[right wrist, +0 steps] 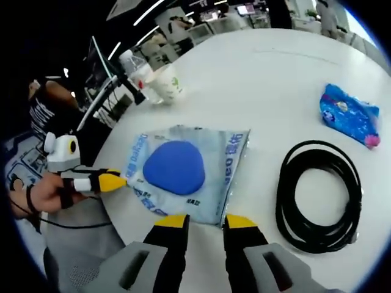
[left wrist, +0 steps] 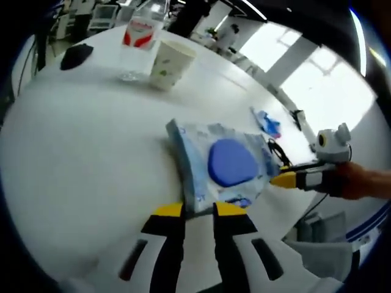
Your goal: Arrange the tabletop items into an orderly group along one side of the table until the central work area is clear of visible clutter.
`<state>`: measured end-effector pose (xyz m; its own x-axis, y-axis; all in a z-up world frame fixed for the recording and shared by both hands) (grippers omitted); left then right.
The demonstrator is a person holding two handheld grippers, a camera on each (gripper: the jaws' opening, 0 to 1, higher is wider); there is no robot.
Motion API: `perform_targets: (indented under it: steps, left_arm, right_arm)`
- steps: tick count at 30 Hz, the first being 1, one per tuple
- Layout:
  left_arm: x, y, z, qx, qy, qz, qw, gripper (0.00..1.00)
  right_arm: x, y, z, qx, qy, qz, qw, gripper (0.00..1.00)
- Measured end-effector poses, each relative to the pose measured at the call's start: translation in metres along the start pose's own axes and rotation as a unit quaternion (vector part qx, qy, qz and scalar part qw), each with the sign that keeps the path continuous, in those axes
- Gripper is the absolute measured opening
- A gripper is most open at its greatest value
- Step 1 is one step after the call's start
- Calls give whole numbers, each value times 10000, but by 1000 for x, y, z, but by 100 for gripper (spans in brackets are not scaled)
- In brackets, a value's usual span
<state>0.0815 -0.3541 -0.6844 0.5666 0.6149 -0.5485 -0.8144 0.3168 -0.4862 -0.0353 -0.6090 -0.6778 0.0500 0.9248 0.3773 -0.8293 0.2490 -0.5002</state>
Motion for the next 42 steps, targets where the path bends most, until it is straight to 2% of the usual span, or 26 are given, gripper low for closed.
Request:
perform_targets:
  steps: [3,5,7,9,14,20,26,28,29,34,37,42]
  left_arm:
    - [-1,-2,-2,-22,-99,32,9999,5]
    - [-2,-6,-2,-102,-101,35,9999,2]
    - [-5,-10,-3,-112,-65,10,9999,2]
    - [-7,-13,-4,-97,-75,-185,9998,1]
    - [-16,-22,-9,-150,-3,-229,9996,1]
    - [-29,-35,-18,-144,4,-415,9990,1]
    - [-47,-52,-28,-230,47,-502,9985,1]
    - [-52,-58,-33,-227,60,-514,9984,1]
    - [-55,-62,-35,-232,66,-516,9984,1]
    - [-62,-75,-47,-272,86,-489,9984,1]
    - [-62,-82,-53,-277,47,-443,9986,1]
    - [-59,-95,-60,-386,8,-260,9989,0]
  right_arm:
    - [-4,3,-2,-73,113,-163,9998,8]
    - [-5,3,-1,-82,235,-26,9997,1]
    - [-3,3,2,-74,205,-13,9998,0]
    - [-4,3,4,-107,183,51,9998,0]
    - [-8,-2,15,-279,188,-25,9994,0]
    - [-29,-15,24,-504,224,-101,9984,0]
    - [-33,-17,37,-724,346,-237,9965,0]
    - [-38,-19,40,-769,369,-271,9960,0]
    - [-48,-23,42,-789,367,-301,9958,0]
    - [-54,-25,48,-848,374,-305,9952,0]
    - [-65,-32,45,-849,356,-334,9952,0]
    - [-69,-41,41,-838,341,-345,9953,0]
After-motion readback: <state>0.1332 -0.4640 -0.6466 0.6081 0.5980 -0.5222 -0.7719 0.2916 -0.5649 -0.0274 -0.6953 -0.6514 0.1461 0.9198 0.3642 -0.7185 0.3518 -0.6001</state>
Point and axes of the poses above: the point that each gripper's makers call its tool centre point, and the gripper's own axes: z roughly backward along the fingers, x roughly to its left, y roughly out of its underside, the point moved 10 cm from there along z, roughly backward along the fingers, and after that the axes turned 4 degrees about z, right-handed, at the moved point
